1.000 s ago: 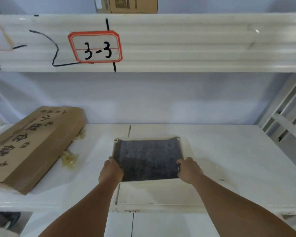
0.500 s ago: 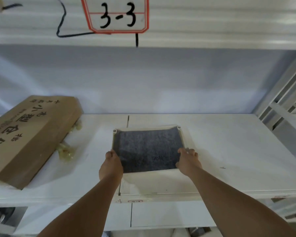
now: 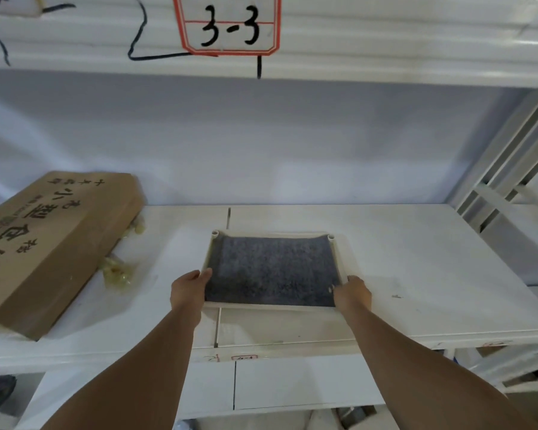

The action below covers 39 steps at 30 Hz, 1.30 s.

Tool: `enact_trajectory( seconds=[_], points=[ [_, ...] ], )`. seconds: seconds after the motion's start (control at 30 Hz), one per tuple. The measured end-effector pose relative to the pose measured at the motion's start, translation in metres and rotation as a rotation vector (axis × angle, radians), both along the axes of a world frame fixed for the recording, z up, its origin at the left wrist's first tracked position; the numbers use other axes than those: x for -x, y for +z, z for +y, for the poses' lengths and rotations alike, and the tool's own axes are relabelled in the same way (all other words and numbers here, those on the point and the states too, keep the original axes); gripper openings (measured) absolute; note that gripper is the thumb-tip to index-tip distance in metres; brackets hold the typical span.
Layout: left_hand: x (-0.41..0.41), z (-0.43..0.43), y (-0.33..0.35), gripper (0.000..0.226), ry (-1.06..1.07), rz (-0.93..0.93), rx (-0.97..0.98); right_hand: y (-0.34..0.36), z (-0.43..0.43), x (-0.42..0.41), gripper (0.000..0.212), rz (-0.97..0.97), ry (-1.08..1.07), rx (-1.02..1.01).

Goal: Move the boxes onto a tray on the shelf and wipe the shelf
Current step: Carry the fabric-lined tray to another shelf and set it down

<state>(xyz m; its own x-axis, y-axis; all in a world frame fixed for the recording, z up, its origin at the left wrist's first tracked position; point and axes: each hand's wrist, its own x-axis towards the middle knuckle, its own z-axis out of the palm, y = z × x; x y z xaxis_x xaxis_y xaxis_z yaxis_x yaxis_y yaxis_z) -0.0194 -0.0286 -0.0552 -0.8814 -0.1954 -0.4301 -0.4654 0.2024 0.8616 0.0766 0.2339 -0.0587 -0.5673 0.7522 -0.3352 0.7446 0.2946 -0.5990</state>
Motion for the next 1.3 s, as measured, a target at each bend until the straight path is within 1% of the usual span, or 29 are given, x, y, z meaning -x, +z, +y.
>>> enact_trajectory(
  seconds=[0.1,0.23,0.43,0.5,0.63,0.77,0.83,0.93,1.07,1.13,1.23,1.3],
  points=[
    [0.003,0.006,0.007,0.038,-0.085,-0.033,-0.001,0.003,0.004,-0.003,0.039,0.034,-0.082,0.098],
    [0.003,0.012,0.01,0.042,-0.166,-0.054,0.004,0.011,0.008,-0.008,0.039,0.067,-0.111,0.108],
    [0.002,0.023,0.018,0.035,-0.161,0.083,-0.02,0.021,0.015,-0.025,0.035,0.137,-0.147,0.138],
    [0.002,0.028,0.022,0.031,-0.155,0.099,-0.036,0.026,0.017,-0.033,0.033,0.185,-0.204,0.178],
    [0.003,0.043,0.027,0.03,-0.223,0.12,-0.03,0.032,0.023,-0.05,0.023,0.285,-0.326,0.255],
    [-0.001,0.06,0.033,0.033,-0.301,0.189,-0.058,0.035,0.03,-0.071,0.015,0.343,-0.375,0.252],
    [-0.005,0.068,0.036,0.031,-0.366,0.221,-0.069,0.037,0.034,-0.084,0.016,0.364,-0.399,0.237],
    [-0.006,0.083,0.033,0.026,-0.485,0.222,-0.11,0.036,0.039,-0.108,0.019,0.385,-0.451,0.213],
    [-0.013,0.113,0.019,0.005,-0.63,0.215,-0.088,0.028,0.043,-0.147,0.017,0.388,-0.571,0.176],
    [-0.024,0.13,0.013,0.006,-0.688,0.211,-0.079,0.024,0.044,-0.168,0.019,0.377,-0.654,0.157],
    [-0.043,0.154,0.004,0.016,-0.774,0.185,-0.082,0.017,0.047,-0.201,0.028,0.361,-0.77,0.126],
    [-0.056,0.167,0.0,0.022,-0.817,0.184,-0.075,0.014,0.049,-0.222,0.029,0.363,-0.818,0.115]
  ],
)
